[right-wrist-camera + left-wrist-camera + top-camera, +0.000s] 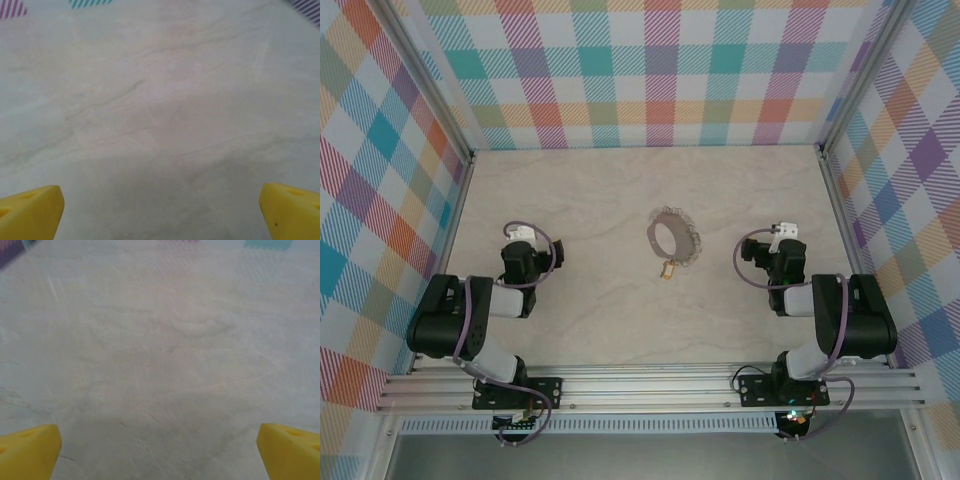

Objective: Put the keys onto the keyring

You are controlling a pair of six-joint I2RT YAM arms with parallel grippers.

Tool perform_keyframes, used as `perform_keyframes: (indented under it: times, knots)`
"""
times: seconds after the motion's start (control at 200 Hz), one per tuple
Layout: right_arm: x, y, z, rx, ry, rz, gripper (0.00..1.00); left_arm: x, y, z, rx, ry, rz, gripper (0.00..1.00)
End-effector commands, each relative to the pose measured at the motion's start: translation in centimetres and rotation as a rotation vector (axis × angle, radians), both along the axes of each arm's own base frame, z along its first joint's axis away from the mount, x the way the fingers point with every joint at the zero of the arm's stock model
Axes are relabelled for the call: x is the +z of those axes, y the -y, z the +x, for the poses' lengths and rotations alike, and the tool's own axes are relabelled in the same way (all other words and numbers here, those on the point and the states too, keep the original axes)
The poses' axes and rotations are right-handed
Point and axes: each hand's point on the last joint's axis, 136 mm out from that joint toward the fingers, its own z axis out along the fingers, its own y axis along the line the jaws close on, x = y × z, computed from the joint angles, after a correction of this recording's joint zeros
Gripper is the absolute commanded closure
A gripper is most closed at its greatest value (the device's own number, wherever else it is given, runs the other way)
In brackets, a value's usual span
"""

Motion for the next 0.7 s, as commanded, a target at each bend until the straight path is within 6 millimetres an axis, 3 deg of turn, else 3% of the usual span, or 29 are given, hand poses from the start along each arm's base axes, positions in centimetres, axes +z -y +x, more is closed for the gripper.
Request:
perform_keyframes:
  times: [0.0,0.7]
  knots:
    - [2.36,-1.7,2.18,0.115,0.044,0.025,0.0,1.83,1.32,2.11,-0.091,0.026,-0.018,0.0]
    - [2.38,-2.13,2.37,0.126,0.041,-0.001,0.0,1.94,1.35,2.03,-0.079,0.036,0.003,0.0]
